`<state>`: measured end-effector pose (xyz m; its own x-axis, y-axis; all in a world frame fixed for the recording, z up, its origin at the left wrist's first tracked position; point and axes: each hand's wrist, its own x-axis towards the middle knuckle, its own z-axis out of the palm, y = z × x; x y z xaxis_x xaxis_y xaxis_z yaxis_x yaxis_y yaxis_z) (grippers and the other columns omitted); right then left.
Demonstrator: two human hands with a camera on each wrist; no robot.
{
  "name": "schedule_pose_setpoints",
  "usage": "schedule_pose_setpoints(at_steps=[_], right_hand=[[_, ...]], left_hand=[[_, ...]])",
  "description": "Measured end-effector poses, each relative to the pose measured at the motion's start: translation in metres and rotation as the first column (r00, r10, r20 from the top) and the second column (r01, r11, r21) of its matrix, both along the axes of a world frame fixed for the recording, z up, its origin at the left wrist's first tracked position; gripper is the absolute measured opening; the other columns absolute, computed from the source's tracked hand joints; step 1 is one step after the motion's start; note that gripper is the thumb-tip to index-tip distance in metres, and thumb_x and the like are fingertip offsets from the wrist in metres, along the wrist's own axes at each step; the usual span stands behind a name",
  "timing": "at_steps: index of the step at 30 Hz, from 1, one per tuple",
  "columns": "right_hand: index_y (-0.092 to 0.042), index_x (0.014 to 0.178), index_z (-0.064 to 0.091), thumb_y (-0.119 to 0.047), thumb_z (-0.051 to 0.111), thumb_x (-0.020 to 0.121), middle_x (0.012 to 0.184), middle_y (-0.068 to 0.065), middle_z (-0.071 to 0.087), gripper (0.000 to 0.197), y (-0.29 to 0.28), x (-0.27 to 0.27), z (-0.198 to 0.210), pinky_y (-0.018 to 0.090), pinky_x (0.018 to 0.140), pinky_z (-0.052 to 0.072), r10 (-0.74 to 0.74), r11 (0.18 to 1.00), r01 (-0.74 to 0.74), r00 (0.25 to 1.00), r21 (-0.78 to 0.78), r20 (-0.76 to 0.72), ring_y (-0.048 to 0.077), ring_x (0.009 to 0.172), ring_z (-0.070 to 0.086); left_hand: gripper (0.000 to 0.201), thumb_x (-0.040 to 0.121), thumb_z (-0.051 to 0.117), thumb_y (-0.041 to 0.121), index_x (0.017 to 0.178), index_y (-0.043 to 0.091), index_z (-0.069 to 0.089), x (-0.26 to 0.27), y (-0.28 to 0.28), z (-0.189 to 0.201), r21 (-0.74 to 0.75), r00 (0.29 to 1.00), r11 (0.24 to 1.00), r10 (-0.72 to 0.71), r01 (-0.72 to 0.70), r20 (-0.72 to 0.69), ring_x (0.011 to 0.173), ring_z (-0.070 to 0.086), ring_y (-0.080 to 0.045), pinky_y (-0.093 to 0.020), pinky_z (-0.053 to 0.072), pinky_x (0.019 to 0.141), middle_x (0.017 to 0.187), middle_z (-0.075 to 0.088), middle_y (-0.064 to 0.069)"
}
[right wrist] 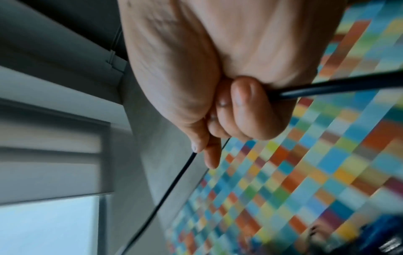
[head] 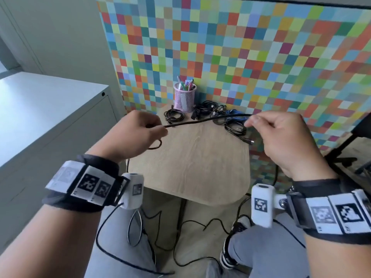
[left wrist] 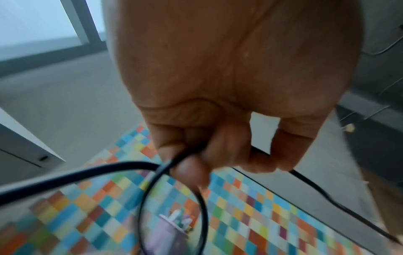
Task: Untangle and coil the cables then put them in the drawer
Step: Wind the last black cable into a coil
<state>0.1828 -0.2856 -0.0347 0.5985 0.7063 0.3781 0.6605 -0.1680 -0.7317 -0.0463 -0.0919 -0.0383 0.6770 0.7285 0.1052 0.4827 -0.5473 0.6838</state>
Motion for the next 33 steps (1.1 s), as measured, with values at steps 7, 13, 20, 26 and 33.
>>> schedule_pose_setpoints(at_steps=[7,13,20,26,33], right_hand=[[-0.021,0.123,0.075,-0.024,0.056,0.104,0.124,0.009,0.074,0.027,0.002,0.039,-0.043,0.041,0.098,0.054,-0.094,0.868,0.128,0.991,-0.48,0.094,0.03,0.111,0.067],[-0.037,0.151,0.048,-0.026,0.062,0.096,0.139,-0.02,0.061,0.058,0.028,-0.038,-0.03,0.037,0.109,0.048,0.299,0.947,-0.291,0.953,-0.137,0.039,0.011,0.125,0.061],[-0.029,0.104,0.076,-0.012,0.06,0.103,0.058,-0.036,0.058,0.023,0.018,-0.014,-0.002,0.01,0.06,0.038,0.176,0.975,-0.169,0.984,0.147,-0.037,-0.012,0.058,0.058],[-0.03,0.102,0.079,-0.019,0.06,0.104,0.095,-0.008,0.077,0.022,-0.002,0.011,-0.013,0.031,0.077,0.055,0.038,0.963,-0.02,0.997,-0.267,0.062,0.01,0.084,0.07],[-0.043,0.123,0.064,-0.03,0.056,0.104,0.1,-0.015,0.069,0.025,0.032,-0.046,-0.024,0.038,0.09,0.053,0.321,0.908,-0.31,0.947,-0.282,-0.009,0.008,0.098,0.066]], left_hand=[[0.021,0.103,0.057,0.037,0.088,0.028,0.067,0.006,-0.004,-0.002,0.091,0.993,0.991,-0.104,0.099,0.055,0.075,0.066,-0.018,-0.043,0.057,0.077,0.084,0.069,0.004],[0.014,0.1,0.063,0.036,0.097,0.03,0.076,0.038,-0.031,0.003,0.238,0.971,0.946,-0.236,0.218,0.046,0.074,0.061,-0.007,-0.029,0.049,0.068,0.085,0.07,0.012],[0.028,0.095,0.068,0.044,0.081,0.02,0.066,0.005,-0.005,0.009,0.028,0.982,0.986,-0.165,0.163,0.09,0.046,0.042,0.0,-0.017,0.038,0.051,0.057,0.055,0.014],[0.032,0.1,0.064,0.037,0.076,0.016,0.069,-0.018,0.011,0.0,-0.134,0.975,0.985,-0.084,0.113,0.205,0.052,0.04,-0.016,-0.031,0.036,0.054,0.059,0.046,0.002],[0.016,0.099,0.064,0.033,0.089,0.024,0.074,0.027,-0.031,0.004,0.213,0.97,0.952,-0.236,0.221,0.05,0.064,0.056,-0.01,-0.031,0.046,0.059,0.077,0.068,0.008]])
